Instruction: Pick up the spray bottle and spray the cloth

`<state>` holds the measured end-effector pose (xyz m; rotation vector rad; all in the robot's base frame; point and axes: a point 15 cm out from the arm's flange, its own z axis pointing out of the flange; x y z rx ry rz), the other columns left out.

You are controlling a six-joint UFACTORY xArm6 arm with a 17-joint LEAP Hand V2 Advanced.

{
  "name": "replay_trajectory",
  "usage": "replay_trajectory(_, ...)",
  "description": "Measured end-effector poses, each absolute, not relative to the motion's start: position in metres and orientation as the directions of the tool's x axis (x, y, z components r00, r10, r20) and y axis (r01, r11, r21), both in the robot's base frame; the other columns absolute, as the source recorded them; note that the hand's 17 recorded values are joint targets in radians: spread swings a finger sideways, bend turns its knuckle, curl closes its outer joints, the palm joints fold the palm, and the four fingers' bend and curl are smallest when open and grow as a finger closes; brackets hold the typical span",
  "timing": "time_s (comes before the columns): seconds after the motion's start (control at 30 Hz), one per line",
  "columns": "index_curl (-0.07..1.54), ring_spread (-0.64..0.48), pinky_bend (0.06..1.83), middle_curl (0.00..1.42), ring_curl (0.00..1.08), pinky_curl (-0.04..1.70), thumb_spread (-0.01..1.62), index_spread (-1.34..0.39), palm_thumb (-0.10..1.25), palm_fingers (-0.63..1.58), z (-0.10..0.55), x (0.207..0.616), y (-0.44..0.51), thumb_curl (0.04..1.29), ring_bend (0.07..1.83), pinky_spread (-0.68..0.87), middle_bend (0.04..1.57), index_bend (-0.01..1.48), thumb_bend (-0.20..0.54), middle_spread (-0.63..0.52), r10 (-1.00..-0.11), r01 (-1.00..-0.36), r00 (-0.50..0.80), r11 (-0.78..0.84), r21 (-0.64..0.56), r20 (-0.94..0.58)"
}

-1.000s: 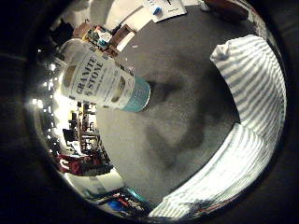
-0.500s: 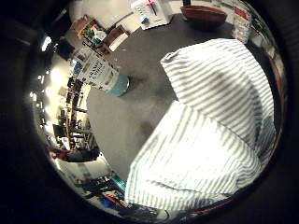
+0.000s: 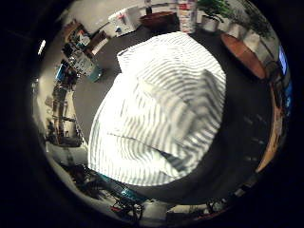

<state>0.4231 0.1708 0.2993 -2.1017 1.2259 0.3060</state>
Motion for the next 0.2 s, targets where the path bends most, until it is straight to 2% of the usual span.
replay_trajectory(0.2, 0.36, 0.15, 0.22, 0.35, 0.23, 0.32, 1.12, -0.26, 0.71, 0.35, 0.310, 0.414, 0.109, 0.44, 0.21, 0.40, 0.19, 0.18, -0.022, 0.04, -0.760, -0.860, 0.480, -0.308, -0.407, -0.439)
